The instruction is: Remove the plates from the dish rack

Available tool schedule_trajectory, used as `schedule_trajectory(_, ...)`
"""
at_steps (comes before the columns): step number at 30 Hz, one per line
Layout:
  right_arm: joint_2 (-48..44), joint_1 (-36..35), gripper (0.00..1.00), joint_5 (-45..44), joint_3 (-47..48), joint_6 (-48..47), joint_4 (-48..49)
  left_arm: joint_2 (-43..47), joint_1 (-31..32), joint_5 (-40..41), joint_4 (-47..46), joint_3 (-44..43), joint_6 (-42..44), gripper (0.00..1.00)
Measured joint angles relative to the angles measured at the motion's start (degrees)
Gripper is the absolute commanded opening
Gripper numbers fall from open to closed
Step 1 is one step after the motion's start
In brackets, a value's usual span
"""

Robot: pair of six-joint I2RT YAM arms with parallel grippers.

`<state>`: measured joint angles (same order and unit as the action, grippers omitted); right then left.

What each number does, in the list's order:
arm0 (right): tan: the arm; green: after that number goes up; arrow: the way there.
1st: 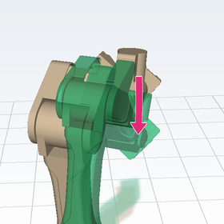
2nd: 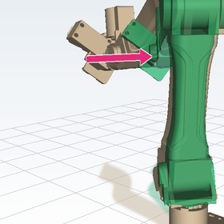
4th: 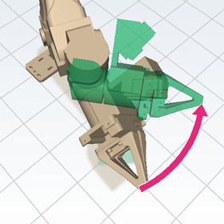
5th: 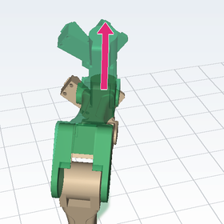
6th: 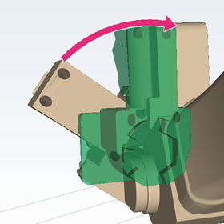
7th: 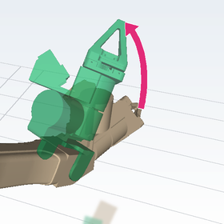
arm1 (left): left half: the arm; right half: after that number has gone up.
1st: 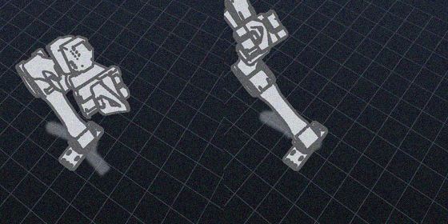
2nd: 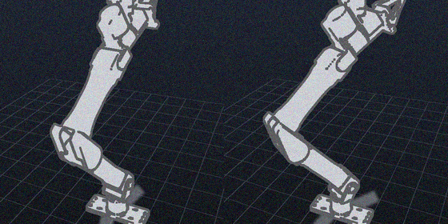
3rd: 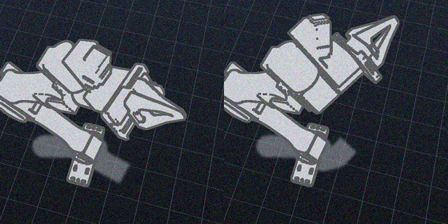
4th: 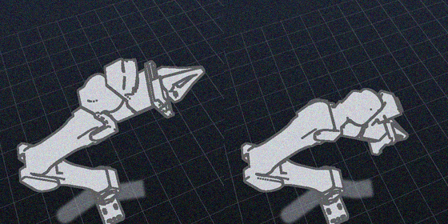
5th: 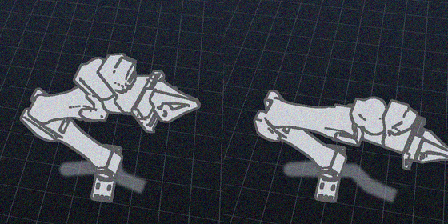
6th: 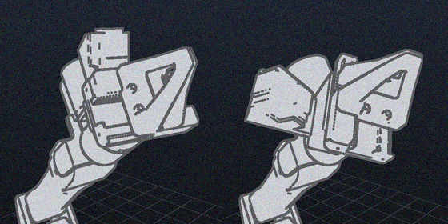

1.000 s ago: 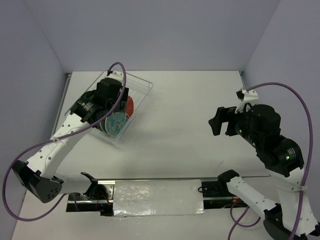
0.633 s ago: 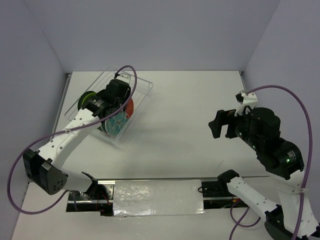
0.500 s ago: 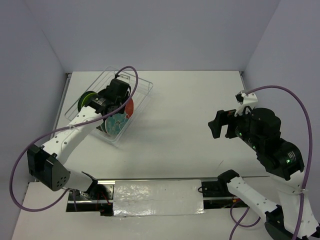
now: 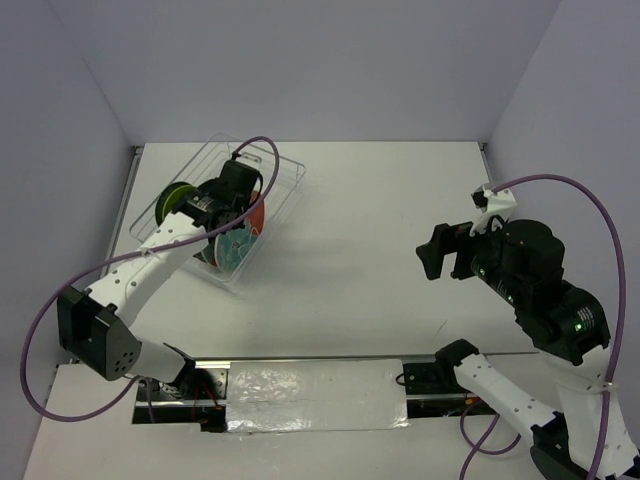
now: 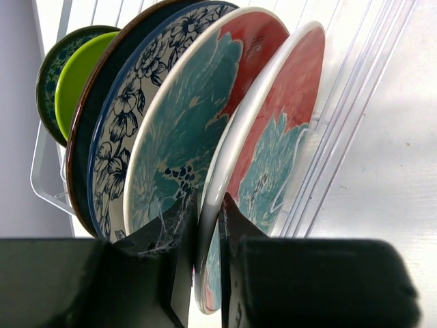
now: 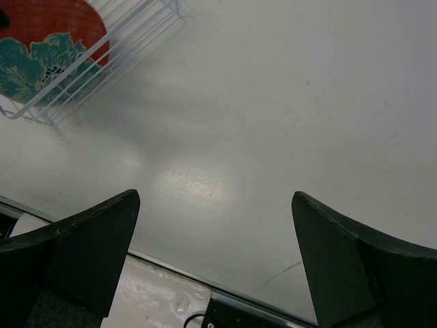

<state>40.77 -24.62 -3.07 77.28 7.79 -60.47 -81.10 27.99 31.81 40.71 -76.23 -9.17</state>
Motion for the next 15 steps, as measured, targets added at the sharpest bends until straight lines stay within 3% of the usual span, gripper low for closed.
schedule_trajectory(7,-0.20,0.00,1.00,-0.57,0.00,0.04,0.00,1.38,1.22,0.07,4.79,-1.90,0.42,0.00)
schedule_trajectory(15,-0.02,0.00,1.00,-1.09,0.00,1.84,1.79,1.73,1.57,-1.11,16.26,-23.21,1.62,0.00)
